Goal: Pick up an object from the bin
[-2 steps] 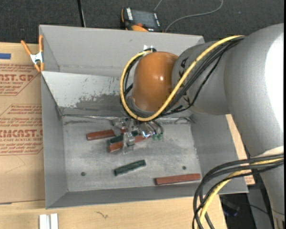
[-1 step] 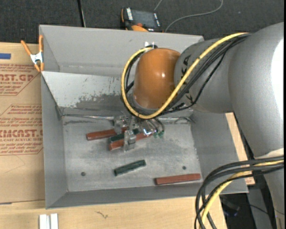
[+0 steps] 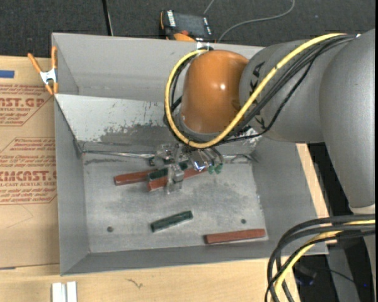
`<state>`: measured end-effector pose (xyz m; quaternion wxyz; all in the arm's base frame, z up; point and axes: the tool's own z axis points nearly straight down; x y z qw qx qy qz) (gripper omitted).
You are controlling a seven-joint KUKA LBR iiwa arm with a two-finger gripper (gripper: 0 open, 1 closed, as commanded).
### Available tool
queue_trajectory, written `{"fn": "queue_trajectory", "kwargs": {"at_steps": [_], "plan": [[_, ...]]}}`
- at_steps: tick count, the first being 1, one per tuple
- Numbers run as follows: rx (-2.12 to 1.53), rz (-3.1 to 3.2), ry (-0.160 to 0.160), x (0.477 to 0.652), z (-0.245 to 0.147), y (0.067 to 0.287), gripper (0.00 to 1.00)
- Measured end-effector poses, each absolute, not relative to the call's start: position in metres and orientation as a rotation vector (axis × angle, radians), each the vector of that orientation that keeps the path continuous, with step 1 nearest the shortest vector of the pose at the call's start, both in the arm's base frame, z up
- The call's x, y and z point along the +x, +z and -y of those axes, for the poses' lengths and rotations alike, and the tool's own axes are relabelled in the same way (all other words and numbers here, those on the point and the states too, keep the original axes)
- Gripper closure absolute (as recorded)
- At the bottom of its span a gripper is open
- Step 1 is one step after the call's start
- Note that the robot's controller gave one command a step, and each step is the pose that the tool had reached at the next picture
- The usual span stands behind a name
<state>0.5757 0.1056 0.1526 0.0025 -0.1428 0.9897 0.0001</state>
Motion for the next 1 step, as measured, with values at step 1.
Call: {"fn": "queue_trajectory", "kwargs": {"at_steps": [1], "plan": [[-0.448,-3.103,0.000,0.5769,-0.1064,0.1966,1.00]]}}
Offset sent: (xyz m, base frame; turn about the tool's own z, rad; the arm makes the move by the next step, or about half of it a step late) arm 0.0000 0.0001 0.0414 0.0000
